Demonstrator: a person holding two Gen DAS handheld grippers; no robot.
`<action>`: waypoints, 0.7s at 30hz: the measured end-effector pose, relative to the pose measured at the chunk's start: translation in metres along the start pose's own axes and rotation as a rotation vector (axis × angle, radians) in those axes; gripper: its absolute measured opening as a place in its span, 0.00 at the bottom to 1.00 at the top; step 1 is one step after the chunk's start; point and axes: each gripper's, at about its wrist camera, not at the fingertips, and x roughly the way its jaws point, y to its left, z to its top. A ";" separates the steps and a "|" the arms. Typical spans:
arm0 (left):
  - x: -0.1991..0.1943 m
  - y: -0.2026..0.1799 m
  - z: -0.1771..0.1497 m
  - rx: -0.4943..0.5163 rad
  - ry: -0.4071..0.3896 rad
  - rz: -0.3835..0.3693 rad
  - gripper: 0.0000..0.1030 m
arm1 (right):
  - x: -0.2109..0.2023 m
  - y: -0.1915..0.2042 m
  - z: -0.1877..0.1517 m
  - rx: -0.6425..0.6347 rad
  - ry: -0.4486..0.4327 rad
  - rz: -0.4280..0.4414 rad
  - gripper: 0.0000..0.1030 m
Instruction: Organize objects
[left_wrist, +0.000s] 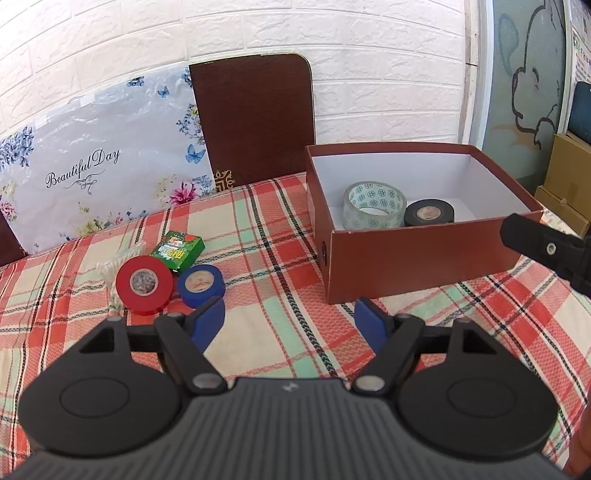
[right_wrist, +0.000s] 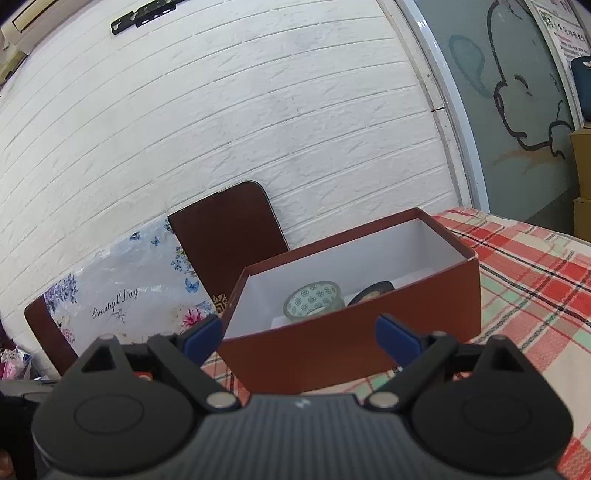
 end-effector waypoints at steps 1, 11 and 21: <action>0.001 0.000 0.000 0.002 0.003 -0.002 0.77 | 0.001 0.001 -0.001 -0.001 0.003 0.001 0.91; 0.006 -0.001 -0.005 0.024 0.032 -0.030 0.81 | 0.004 0.010 -0.004 -0.018 0.023 0.011 0.92; 0.009 0.003 -0.010 0.026 0.043 -0.039 0.84 | 0.005 0.017 -0.006 -0.030 0.039 0.016 0.93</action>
